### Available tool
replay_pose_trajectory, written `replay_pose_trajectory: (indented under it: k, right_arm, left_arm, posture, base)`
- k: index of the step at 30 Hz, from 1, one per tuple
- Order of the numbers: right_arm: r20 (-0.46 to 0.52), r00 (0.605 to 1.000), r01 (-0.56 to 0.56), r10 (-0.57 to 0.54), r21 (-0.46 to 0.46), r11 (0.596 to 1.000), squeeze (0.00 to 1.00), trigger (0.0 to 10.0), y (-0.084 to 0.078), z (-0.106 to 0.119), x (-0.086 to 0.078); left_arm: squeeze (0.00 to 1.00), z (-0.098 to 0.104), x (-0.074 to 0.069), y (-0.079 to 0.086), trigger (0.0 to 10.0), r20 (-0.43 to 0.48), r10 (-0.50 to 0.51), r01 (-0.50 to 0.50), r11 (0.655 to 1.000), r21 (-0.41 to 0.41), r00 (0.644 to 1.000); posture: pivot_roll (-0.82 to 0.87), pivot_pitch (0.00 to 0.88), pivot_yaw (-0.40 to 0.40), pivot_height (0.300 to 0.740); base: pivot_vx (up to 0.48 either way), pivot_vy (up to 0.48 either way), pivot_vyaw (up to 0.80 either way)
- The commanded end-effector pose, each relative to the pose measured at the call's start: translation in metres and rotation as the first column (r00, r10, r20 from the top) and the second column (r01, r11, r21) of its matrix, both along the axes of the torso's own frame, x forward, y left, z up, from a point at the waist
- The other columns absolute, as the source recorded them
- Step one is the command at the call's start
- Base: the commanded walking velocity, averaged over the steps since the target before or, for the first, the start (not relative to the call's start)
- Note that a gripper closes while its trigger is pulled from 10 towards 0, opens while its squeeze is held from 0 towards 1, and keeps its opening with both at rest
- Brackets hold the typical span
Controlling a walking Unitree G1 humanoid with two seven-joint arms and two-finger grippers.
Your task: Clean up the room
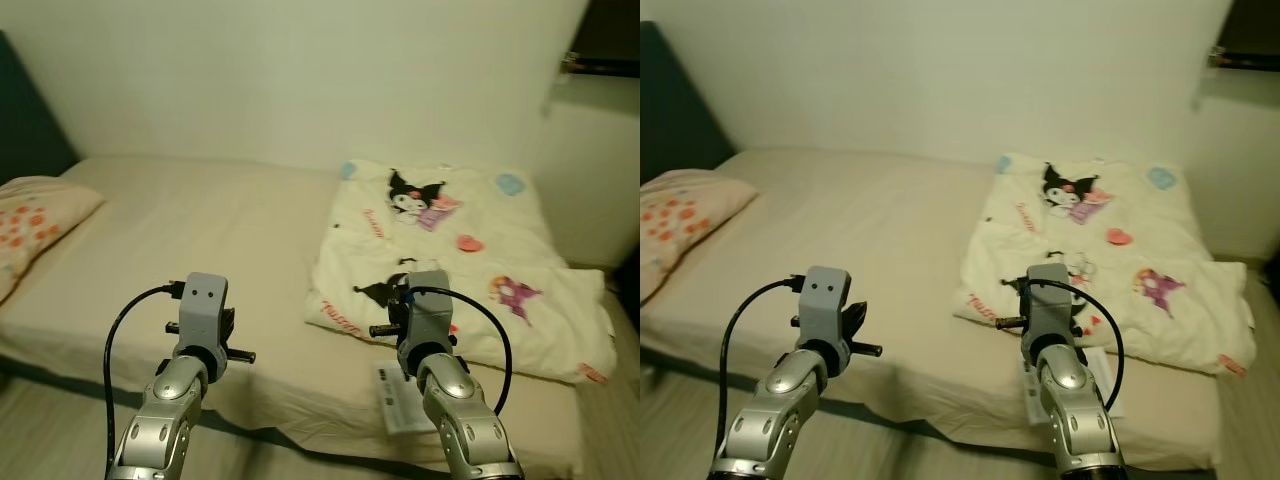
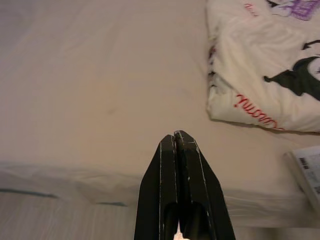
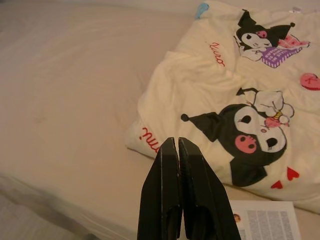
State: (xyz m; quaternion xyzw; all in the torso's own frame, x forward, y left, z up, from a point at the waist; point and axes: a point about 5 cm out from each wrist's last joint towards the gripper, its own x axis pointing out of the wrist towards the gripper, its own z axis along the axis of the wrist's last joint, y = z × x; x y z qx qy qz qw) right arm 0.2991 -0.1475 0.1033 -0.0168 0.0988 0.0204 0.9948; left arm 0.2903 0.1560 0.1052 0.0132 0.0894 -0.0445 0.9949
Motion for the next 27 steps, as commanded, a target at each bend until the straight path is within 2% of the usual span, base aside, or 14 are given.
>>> replay_pose_trajectory:
  k: [1,6,9,15,20,24,27]
  right_arm:
    - [-0.048,0.997,0.052,-0.052,-0.001,0.999,0.0,10.0,-0.008,-0.01,-0.003]
    - [-0.06,0.997,0.056,-0.056,0.005,0.998,0.0,10.0,-0.009,-0.015,-0.008]
    - [-0.064,0.997,0.049,-0.049,0.009,0.999,0.0,10.0,-0.008,-0.017,-0.01]
    - [-0.064,0.997,0.039,-0.038,0.007,0.999,0.0,10.0,-0.008,-0.016,-0.01]
    - [-0.06,0.997,0.04,-0.042,-0.038,0.998,0.0,10.0,-0.016,-0.018,-0.011]
    - [-0.034,0.999,0.019,-0.023,-0.096,0.995,0.0,10.0,-0.024,-0.023,-0.015]
    - [-0.025,1.0,0.013,-0.015,-0.099,0.995,0.0,10.0,-0.025,-0.025,-0.016]
  left_arm:
    - [0.0,-0.003,-0.001,0.0,10.0,-0.001,-0.016,0.016,1.0,0.011,1.0]
    - [0.0,-0.009,-0.004,0.003,10.0,-0.008,-0.023,0.023,1.0,0.007,1.0]
    - [0.0,-0.02,-0.011,0.016,10.0,-0.042,0.027,-0.027,1.0,0.001,0.999]
    - [0.0,-0.025,-0.014,0.022,10.0,-0.062,0.053,-0.053,0.999,0.0,0.997]
    - [0.0,-0.03,-0.014,0.031,10.0,-0.057,0.089,-0.089,0.996,0.006,0.994]
    - [0.0,-0.036,-0.015,0.033,10.0,-0.026,0.141,-0.141,0.99,-0.006,0.99]
    - [0.0,-0.037,-0.016,0.033,10.0,-0.015,0.147,-0.147,0.989,-0.013,0.989]
  posture:
    - [-0.05,0.099,0.07,0.715]
    - [-0.05,0.1,0.072,0.695]
    - [-0.06,0.092,0.072,0.675]
    - [-0.07,0.092,0.071,0.66]
    - [-0.1,0.076,0.063,0.63]
    - [-0.1,0.071,0.047,0.615]
    - [-0.1,0.066,0.046,0.611]
  base:
    - [0.0,0.0,0.0]
    - [0.0,0.0,0.0]
    - [0.0,0.0,0.0]
    - [0.0,0.0,0.0]
    - [0.0,0.0,0.0]
    - [0.0,0.0,0.0]
    - [0.0,0.0,0.0]
